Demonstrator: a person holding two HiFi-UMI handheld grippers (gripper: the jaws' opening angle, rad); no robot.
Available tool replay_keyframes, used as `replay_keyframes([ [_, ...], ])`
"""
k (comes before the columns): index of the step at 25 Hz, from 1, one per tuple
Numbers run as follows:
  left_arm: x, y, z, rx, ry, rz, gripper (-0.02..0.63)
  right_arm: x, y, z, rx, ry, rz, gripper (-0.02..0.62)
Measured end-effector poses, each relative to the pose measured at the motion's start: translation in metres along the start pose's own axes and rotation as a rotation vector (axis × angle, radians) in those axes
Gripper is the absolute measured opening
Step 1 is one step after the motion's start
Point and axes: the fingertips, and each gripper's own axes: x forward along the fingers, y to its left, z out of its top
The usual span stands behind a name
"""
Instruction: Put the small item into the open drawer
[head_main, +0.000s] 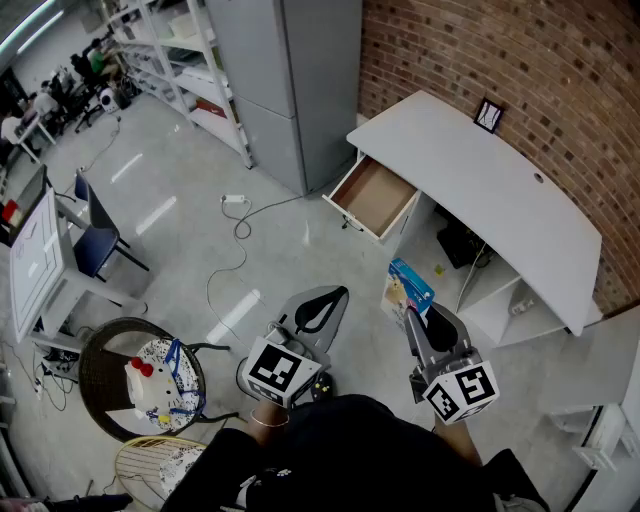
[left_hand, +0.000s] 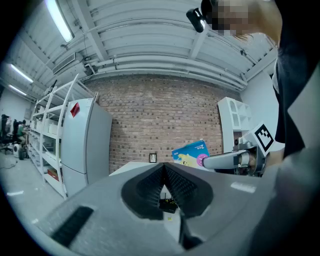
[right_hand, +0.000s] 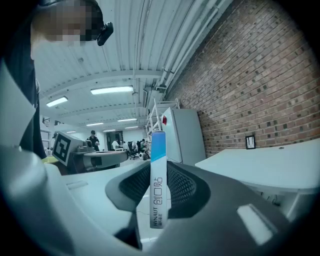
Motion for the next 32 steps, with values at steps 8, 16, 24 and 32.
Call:
replay_keyframes([
  [8,0.001,-0.001,0.003,-0.010,-0.004,-0.004,-0.003,-0.001,0.001,-0.001,0.010,0.004,-0.006,0.104],
  [16,-0.001,0.006,0.000,-0.015,-0.002,-0.012,-0.003,0.001,0.000,-0.002,0.029,-0.006,-0.036,0.104],
  [24,-0.005,0.021,-0.004,-0.021,-0.007,-0.025,-0.003,0.012,0.006,-0.006,0.043,0.000,-0.056,0.106],
  [32,-0.014,0.040,-0.005,-0.014,-0.004,-0.045,-0.003,0.025,0.015,-0.006,0.038,0.005,-0.099,0.106],
])
